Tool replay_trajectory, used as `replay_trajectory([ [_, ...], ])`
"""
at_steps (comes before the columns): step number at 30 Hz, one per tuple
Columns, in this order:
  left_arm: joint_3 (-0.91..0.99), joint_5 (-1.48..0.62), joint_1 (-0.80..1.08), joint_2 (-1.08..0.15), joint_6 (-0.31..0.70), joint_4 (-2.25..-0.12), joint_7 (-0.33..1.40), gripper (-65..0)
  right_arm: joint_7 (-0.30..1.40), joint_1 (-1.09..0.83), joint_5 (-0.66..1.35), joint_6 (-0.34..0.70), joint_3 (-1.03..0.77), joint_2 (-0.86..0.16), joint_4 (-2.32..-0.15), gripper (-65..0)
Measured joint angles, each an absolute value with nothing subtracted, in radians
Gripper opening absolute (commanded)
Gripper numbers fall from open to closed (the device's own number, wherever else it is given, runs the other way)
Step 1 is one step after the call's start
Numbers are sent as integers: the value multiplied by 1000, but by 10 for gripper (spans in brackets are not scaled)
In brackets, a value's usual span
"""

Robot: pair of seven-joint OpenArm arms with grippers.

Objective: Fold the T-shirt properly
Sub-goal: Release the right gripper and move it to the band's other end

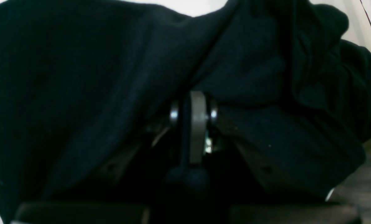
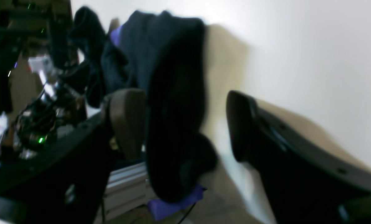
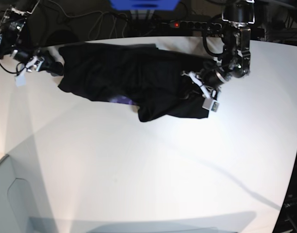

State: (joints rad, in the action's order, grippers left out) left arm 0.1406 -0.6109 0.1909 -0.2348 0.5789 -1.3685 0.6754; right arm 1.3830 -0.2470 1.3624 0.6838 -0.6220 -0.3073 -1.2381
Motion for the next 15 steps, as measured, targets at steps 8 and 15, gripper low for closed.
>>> replay_trajectory([
  [8, 141, -611, 191, -235, 579, -1369, 675, -587, 1375, -245, 1375, 683, -559, -307, -1241, -231],
  [15, 141, -611, 191, -234, 579, -1369, 675, -587, 1370, -245, 1378, 683, -532, -311, -1244, -232],
])
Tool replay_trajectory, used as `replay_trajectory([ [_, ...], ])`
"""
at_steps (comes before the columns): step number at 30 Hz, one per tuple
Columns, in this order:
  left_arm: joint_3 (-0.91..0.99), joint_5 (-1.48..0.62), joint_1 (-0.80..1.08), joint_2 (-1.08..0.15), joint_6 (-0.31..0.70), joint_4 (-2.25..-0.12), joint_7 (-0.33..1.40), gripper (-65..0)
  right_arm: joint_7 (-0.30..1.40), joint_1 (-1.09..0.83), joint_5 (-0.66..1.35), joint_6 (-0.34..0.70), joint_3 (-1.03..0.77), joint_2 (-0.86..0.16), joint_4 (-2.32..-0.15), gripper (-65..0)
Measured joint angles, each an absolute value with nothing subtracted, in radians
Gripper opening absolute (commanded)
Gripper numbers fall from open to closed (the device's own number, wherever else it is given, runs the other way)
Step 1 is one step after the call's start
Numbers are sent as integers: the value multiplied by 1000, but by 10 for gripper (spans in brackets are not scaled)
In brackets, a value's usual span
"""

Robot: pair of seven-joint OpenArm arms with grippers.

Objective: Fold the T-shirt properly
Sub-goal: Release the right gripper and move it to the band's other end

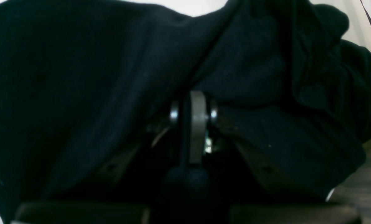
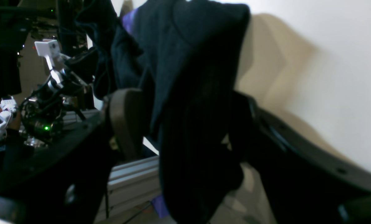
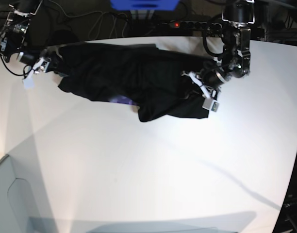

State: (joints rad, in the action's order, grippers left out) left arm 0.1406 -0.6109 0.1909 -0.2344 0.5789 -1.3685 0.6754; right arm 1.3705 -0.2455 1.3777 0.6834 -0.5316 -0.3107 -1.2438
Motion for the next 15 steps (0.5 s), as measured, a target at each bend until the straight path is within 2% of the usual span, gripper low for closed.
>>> replay_trajectory([
  [3, 142, -607, 191, -221, 579, -1369, 677, -587, 1367, -245, 1377, 684, -512, -313, -1245, -241],
  [5, 142, -607, 191, -221, 579, -1369, 678, -587, 1368, -245, 1377, 685, -506, -313, -1246, -271],
  [15, 142, -607, 191, -221, 578, -1369, 678, -587, 1374, -245, 1362, 688, -501, -314, -1248, -490],
])
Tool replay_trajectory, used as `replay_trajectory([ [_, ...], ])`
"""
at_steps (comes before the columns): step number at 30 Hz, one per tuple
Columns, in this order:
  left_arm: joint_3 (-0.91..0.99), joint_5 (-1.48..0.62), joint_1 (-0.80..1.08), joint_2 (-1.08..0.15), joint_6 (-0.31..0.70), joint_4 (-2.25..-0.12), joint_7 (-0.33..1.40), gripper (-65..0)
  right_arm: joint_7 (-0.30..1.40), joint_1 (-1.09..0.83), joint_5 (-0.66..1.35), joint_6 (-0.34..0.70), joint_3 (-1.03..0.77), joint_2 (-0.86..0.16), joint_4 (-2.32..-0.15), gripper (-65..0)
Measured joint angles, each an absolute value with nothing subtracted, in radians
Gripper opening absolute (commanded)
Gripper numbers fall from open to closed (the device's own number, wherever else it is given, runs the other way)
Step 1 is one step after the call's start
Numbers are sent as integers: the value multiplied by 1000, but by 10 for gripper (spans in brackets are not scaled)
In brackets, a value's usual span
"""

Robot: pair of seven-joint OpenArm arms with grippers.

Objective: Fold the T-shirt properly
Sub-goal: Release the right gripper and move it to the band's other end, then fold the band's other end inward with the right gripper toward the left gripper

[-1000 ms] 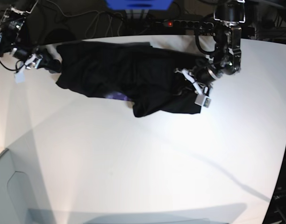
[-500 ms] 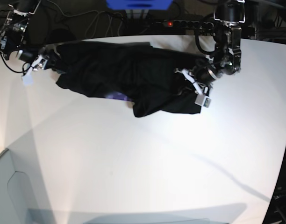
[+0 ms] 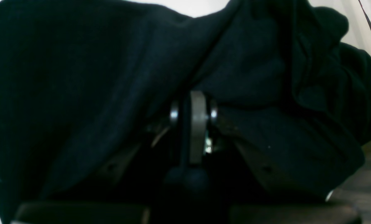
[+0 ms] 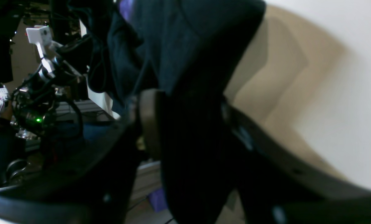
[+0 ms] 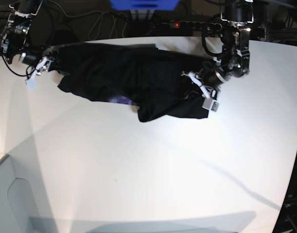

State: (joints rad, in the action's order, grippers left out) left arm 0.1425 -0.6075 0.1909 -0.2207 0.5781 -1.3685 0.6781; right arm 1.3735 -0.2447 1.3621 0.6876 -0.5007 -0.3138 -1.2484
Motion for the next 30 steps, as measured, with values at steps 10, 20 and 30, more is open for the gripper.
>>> replay_trajectory([
  [10, 142, -607, 191, -221, 578, -1372, 679, -587, 1377, -242, 1362, 688, -501, -314, -1248, -650],
  [20, 139, -505, 226, -216, 518, -1531, 760, -587, 1384, -242, 1362, 688, -501, -315, -1249, -650],
  [30, 307, -459, 314, -175, 508, -1811, 794, -587, 1388, -239, 1359, 688, -500, -316, -1249, -650],
])
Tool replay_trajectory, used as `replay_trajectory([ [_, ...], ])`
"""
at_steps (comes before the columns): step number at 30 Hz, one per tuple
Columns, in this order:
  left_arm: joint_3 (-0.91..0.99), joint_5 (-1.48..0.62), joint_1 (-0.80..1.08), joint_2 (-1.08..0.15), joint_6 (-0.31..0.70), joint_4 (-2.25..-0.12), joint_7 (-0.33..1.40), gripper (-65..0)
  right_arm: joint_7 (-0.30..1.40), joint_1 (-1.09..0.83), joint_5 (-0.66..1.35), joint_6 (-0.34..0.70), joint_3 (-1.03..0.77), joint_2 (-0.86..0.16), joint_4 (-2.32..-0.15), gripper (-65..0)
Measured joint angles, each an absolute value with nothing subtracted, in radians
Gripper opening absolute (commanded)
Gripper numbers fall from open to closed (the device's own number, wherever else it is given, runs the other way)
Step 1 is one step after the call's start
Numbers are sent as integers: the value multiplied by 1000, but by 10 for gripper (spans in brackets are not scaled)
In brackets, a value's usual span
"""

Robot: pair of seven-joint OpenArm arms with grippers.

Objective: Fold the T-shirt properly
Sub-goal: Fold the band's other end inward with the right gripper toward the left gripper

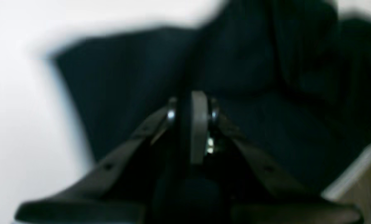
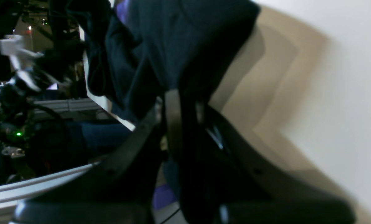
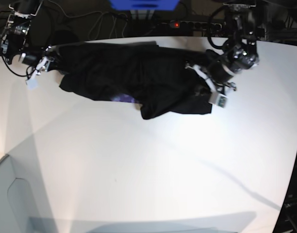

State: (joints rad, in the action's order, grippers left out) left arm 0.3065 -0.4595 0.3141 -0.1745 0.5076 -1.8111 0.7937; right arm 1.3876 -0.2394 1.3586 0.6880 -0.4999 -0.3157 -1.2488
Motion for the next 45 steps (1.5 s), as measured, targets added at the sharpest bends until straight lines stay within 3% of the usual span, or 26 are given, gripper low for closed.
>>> replay_trajectory([
  [8, 548, -458, 332, -118, 514, -1856, 805, -587, 1394, -225, 1348, 688, -500, -315, -1248, -650],
  [14, 687, -455, 358, -101, 510, -1711, 796, -588, 1399, -208, 1313, 690, -500, -311, -1273, -650],
  [18, 790, -463, 336, -60, 507, -1602, 698, -588, 1407, -214, 1302, 691, -494, -302, -1393, -650],
  [25, 812, -489, 331, -72, 513, -1472, 618, -588, 1407, -228, 1305, 691, -494, -302, -1518, -650],
  [36, 803, -489, 326, -94, 513, -1468, 630, -588, 1417, -244, 1298, 691, -490, -280, -1774, -650],
  [39, 804, -479, 326, -102, 511, -1465, 630, -588, 1415, -244, 1243, 614, -493, -257, -1869, -650],
  [45, 804, -449, 326, -109, 513, -1466, 630, -588, 1417, -245, 1197, 612, -378, -231, -1971, -650],
])
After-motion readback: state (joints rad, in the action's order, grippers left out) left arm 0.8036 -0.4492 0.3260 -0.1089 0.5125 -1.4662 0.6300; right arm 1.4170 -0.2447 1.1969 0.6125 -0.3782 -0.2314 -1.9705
